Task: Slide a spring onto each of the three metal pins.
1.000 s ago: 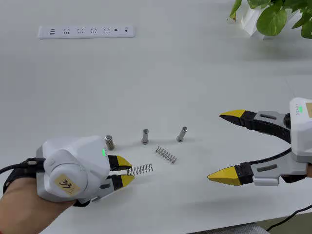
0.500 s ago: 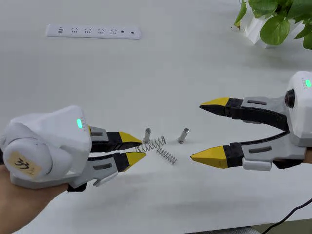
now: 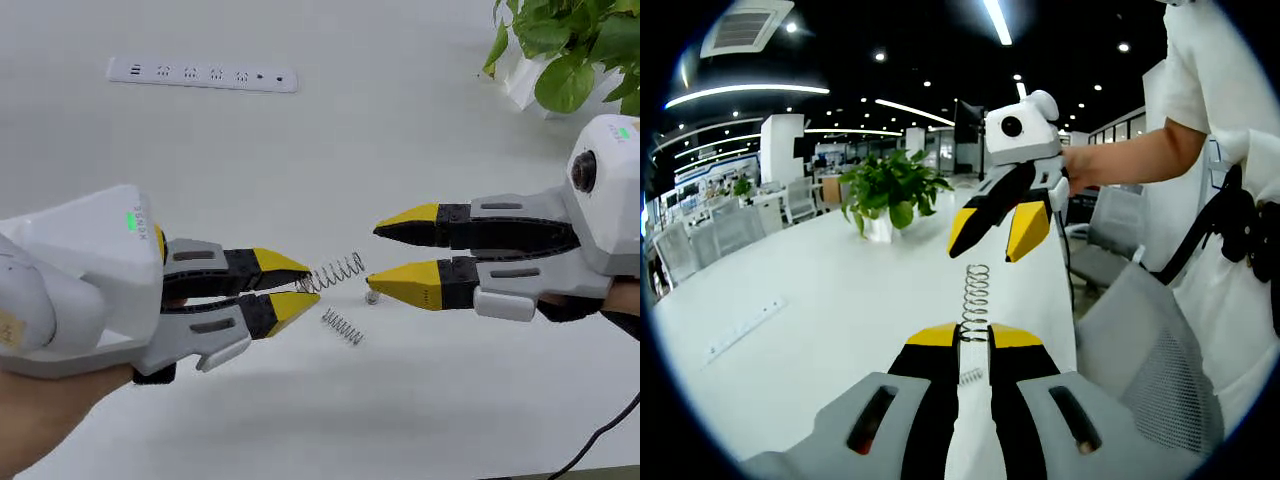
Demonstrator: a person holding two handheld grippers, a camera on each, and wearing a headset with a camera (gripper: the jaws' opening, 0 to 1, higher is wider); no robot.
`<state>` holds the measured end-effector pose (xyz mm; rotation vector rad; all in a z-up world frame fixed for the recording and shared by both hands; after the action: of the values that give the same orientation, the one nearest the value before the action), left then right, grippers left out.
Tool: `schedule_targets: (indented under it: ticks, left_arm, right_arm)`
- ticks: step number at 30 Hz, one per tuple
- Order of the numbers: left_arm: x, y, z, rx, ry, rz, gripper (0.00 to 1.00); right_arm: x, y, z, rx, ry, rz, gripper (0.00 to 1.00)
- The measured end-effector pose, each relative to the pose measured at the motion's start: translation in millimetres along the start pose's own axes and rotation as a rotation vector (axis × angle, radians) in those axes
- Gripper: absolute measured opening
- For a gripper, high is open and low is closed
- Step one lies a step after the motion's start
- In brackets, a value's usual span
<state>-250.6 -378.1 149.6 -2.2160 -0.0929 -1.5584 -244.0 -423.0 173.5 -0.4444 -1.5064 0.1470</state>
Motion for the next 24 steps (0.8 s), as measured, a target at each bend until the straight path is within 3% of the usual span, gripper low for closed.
schedule_targets:
  ticks: [11, 24]
  left_arm:
    - [10.9, -0.3, -6.5, -0.027, -0.018, -0.049, 0.07]
    - [9.2, -0.3, -8.2, -0.032, -0.026, -0.055, 0.07]
  right_arm:
    - [8.6, 3.4, 8.5, 0.040, 0.020, -0.021, 0.14]
    - [9.5, 4.1, 11.6, 0.046, 0.007, -0.010, 0.07]
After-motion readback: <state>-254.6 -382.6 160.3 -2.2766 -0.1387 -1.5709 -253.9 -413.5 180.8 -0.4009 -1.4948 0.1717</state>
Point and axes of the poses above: the centre of the closed fingertips' face, and the gripper's own axes: y roughly forward along the fingers, z roughly to its left, x roughly out of its top, the point moved 1 cm from there along -y, roughly backward along the fingers, and after that the axes turned 14 degrees about -y, right-handed, at the moved point
